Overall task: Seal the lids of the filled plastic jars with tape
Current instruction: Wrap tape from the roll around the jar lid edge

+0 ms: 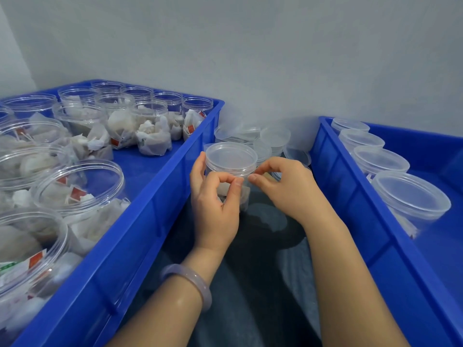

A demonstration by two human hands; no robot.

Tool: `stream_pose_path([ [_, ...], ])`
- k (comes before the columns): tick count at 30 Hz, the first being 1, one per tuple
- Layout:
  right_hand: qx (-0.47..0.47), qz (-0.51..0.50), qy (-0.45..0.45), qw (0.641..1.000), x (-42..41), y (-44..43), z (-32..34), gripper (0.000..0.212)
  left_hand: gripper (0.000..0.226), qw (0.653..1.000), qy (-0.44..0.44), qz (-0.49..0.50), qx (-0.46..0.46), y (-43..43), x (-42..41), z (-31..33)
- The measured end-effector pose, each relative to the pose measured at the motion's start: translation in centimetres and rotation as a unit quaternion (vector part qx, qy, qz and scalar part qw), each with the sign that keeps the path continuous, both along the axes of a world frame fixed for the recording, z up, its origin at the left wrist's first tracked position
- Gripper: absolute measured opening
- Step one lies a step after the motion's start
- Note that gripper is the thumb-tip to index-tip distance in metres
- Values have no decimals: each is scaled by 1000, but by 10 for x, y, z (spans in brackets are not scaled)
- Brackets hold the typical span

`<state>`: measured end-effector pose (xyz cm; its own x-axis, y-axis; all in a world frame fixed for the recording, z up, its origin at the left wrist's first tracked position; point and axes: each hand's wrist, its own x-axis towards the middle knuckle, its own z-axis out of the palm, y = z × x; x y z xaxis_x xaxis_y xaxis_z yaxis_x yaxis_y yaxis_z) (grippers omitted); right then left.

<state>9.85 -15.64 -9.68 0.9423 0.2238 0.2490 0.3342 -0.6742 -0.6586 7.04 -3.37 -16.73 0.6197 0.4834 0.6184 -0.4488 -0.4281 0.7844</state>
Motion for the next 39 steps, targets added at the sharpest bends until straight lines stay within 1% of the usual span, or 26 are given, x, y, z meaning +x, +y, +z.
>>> stream_pose_path([
  [4, -7, -10, -2, 1000, -1, 3, -1, 13, 10, 1000, -4, 4, -5, 0, 0, 1],
  [8, -10, -9, -5, 1000, -2, 4, 1, 14, 15, 1000, -8, 13, 2, 0, 0, 0],
  [12, -12, -19, -13, 1000, -2, 6, -1, 16, 9, 1000, -2, 12, -3, 1, 0, 1],
  [16, -6, -43, -24, 999, -3, 13, -5, 20, 18, 1000, -13, 23, -6, 1, 1, 2],
  [18, 35, -45, -22, 998, -4, 14, -5, 30, 18, 1000, -16, 22, -10, 1, 1, 2],
  [19, 46, -42, -16, 998, -4, 13, -5, 39, 16, 1000, -17, 21, -9, 2, 1, 1],
  [21, 23, -28, 0, 999, -4, 11, -4, 60, 14, 1000, -18, 20, -3, 2, 1, 1],
  [22, 3, -17, 7, 1000, -3, 11, -4, 66, 15, 1000, -19, 21, -1, 2, 1, 2],
  [24, -14, 3, 12, 1000, -1, 10, -4, 66, 19, 999, -24, 25, -2, 3, 1, 3],
  [26, 0, 6, 9, 1000, -1, 9, -4, 63, 30, 999, -26, 26, -21, 4, 3, 3],
  [29, 12, 3, 5, 1000, -2, 9, -4, 61, 44, 995, -26, -15, -99, 6, 5, 2],
  [30, 13, 2, 5, 1000, -2, 9, -4, 61, 46, 992, -16, -30, -123, 6, 5, 1],
  [32, 15, 3, 0, 1000, -3, 9, -4, 62, 59, 987, 24, -52, -150, 6, 7, 0],
  [34, 23, 8, -10, 1000, -4, 8, -4, 58, 66, 984, 42, -87, -151, 7, 8, 0],
  [36, 29, 13, -16, 999, -3, 6, -4, 55, 66, 982, 34, -115, -145, 9, 9, -1],
  [39, 18, 18, -6, 1000, -2, 4, -5, 59, 68, 981, 19, -124, -146, 11, 7, -3],
])
